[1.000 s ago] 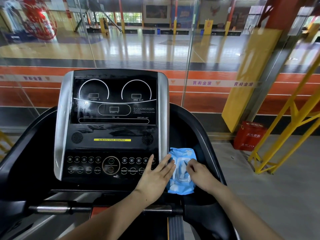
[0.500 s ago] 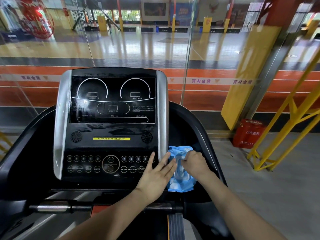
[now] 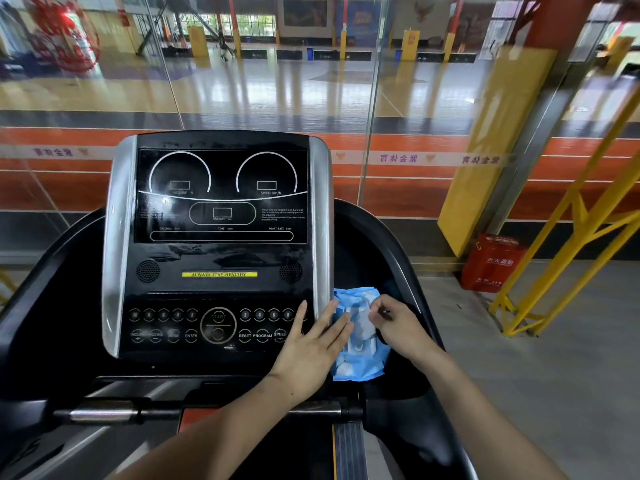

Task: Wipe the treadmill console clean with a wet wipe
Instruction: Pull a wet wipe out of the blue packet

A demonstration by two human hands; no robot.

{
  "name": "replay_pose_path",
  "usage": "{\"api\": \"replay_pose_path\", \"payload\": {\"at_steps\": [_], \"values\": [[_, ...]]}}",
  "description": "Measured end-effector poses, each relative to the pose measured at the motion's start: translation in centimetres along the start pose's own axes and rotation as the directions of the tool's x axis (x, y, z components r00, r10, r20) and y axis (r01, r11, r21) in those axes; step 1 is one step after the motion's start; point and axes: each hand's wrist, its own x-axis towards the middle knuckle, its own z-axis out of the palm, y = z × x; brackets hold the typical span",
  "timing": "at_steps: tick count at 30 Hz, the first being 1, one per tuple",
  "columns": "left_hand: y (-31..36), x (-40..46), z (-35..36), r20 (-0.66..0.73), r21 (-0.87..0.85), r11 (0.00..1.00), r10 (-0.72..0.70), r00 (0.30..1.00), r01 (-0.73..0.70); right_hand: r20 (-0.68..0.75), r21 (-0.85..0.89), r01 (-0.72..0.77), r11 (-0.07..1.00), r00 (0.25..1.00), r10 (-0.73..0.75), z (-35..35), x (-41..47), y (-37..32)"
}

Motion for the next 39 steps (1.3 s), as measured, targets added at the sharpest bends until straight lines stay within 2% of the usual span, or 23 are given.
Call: {"api": "replay_pose_path", "payload": {"at_steps": [3,7,10,14,17,20,23,26,30,34,39], "values": [[0.1,-0.1,-0.1,-0.006,-0.001,1.0,0.0,1.0,0.0,-0.024,0.156,0.086,0.984,0.996,-0.083,-0.7,-1.4,-0.7],[0.0,0.0,0.0,-0.014,0.003,1.0,0.004,1.0,-0.004,-0.054,0.42,0.085,0.904,0.996,-0.068,-1.2,-1.8,-1.6],[-0.2,0.1,0.3,-0.009,0.009,1.0,-0.011,1.0,0.012,-0.104,0.454,0.133,0.881,0.99,-0.096,-2.1,-1.3,-1.8],[-0.4,-0.2,0.1,0.001,0.01,1.0,0.001,1.0,-0.001,-0.097,0.187,0.204,0.961,0.977,-0.189,-2.7,-1.7,-1.0],[-0.5,-0.4,0.1,-0.011,0.006,1.0,-0.001,1.0,0.001,0.066,-0.087,0.24,0.967,0.97,-0.235,-2.4,-2.3,-0.1],[-0.4,-0.5,0.2,-0.01,0.008,1.0,-0.003,1.0,0.003,0.351,-0.465,0.318,0.826,0.923,-0.158,-1.5,-2.8,0.9],[-0.4,-0.4,0.3,-0.007,0.018,1.0,-0.002,1.0,0.002,0.43,-0.681,0.349,0.644,0.902,-0.034,-0.5,-3.2,1.2],[-0.4,-0.4,0.3,-0.004,0.031,1.0,0.004,1.0,-0.004,0.406,-0.76,0.335,0.557,0.914,0.003,0.0,-3.3,0.9],[-0.4,-0.4,0.3,-0.015,0.014,1.0,0.0,1.0,0.0,0.308,-0.802,0.24,0.546,0.951,0.035,0.5,-2.8,-0.1],[-0.4,-0.4,0.3,-0.009,0.006,1.0,-0.008,1.0,0.008,0.282,-0.85,0.201,0.486,0.954,0.099,1.2,-2.0,-0.8],[-0.3,-0.4,0.3,0.004,0.026,0.999,-0.02,1.0,0.02,0.285,-0.842,0.157,0.516,0.942,0.178,1.8,-1.6,-1.2]]}}
